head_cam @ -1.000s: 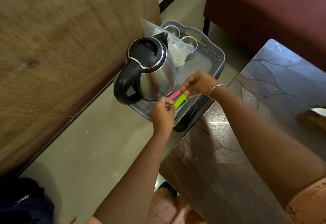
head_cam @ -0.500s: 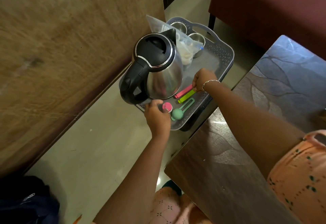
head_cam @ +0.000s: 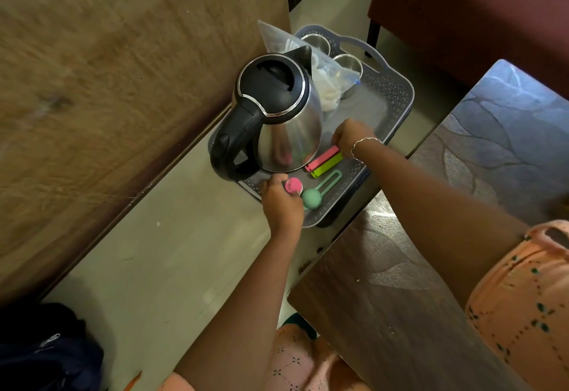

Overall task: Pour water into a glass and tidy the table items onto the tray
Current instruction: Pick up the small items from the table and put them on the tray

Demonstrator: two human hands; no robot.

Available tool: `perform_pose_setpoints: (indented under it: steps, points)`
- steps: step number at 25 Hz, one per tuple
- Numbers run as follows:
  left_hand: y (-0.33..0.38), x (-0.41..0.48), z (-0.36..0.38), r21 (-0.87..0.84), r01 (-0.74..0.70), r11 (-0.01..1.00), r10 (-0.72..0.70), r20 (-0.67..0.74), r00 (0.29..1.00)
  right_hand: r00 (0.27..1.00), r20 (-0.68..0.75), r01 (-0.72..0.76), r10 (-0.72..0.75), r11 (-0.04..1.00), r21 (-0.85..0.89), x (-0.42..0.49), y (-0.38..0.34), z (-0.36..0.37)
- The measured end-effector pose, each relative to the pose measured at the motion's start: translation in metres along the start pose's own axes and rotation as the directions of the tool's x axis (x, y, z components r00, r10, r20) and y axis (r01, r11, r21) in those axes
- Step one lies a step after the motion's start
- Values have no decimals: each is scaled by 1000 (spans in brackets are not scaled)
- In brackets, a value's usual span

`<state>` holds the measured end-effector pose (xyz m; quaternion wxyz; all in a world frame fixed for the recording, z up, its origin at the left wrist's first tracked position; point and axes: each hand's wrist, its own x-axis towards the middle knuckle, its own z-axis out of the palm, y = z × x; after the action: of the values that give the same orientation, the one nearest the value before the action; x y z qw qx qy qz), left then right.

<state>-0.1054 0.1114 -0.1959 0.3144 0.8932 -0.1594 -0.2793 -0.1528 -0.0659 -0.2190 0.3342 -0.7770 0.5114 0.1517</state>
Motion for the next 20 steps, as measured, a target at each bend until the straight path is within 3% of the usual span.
perform_pose_setpoints:
  steps: [9,20]
  points:
    - [3,0,2,12,14,1000,-14,1,1000,1000,3,-27,27,999,36,-4,-1,4]
    - [-4,-1,0,-75,8,997,-6,34,999,999,-11,41,-40,990,132,-14,-6,3]
